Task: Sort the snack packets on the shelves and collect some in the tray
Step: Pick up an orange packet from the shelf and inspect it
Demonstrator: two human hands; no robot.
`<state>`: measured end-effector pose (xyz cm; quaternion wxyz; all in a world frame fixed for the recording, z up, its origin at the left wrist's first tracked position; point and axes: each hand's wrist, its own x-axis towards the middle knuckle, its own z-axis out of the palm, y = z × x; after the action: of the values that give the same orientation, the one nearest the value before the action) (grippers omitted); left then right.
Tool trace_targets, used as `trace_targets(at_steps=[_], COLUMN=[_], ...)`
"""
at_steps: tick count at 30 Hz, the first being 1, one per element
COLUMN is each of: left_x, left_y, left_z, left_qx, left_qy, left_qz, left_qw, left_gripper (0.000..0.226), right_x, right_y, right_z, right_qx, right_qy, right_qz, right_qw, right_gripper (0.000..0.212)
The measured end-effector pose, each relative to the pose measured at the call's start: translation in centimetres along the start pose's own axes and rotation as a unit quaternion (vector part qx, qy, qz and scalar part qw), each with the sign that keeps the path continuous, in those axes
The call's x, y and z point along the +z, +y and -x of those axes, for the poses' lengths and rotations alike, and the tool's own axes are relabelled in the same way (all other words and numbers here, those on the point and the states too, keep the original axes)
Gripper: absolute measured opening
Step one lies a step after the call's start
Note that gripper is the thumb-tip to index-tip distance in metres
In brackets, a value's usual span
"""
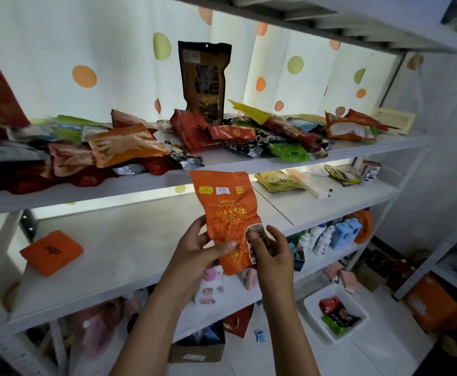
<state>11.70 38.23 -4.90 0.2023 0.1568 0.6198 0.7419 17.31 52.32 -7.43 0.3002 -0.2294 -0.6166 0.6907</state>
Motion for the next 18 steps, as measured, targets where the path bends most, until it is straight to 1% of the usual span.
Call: trace_targets(at_steps=[2, 3, 5, 7, 9, 12, 15, 18], left_x=[0.1, 0.2, 0.2, 0.3, -0.1, -1.6, -3.5, -5.5], left_y=[1.3, 2.0, 3.8, 5.7, 7.2, 9.0, 11.7, 14.6], left_z=[-0.4, -0.7, -1.3, -1.9, -2.5, -3.6, -4.6, -6.0], left_qx=[0.048, 0.075, 0.128, 0.165, 0.179, 0.217, 0.228, 0.239], left_qy=[0.015, 0.022, 0.026, 0.032, 0.058, 0.089, 0.104, 0.146], left_qz=[0.008, 0.003, -0.026, -0.081, -0.161, -0.264, -0.318, -0.399], left_qw=[0.999, 0.997, 0.991, 0.982, 0.969, 0.936, 0.914, 0.873], left_gripper=[0.083, 0.09, 0.1, 0.105, 0.099, 0.074, 0.069, 0.064], right_x=[1.3, 2.1, 3.9, 5.7, 7.4, 9.2, 10.4, 12.0], right_y=[-1.6, -2.4, -4.2, -5.5, -6.7, -8.2, -9.8, -10.8], right_z=[-0.8, -1.1, -1.8, -2.5, -3.0, -3.3, -4.2, -5.5], right_qx=[-0.042, -0.061, -0.075, -0.099, -0.122, -0.141, -0.154, -0.142], right_qy=[-0.005, -0.014, -0.032, -0.046, -0.071, -0.108, -0.158, -0.227], right_qz=[0.004, 0.006, 0.006, 0.028, 0.048, 0.051, 0.042, 0.045], right_qw=[0.999, 0.998, 0.997, 0.994, 0.989, 0.983, 0.975, 0.962], right_gripper=[0.015, 0.01, 0.014, 0.02, 0.025, 0.027, 0.027, 0.027])
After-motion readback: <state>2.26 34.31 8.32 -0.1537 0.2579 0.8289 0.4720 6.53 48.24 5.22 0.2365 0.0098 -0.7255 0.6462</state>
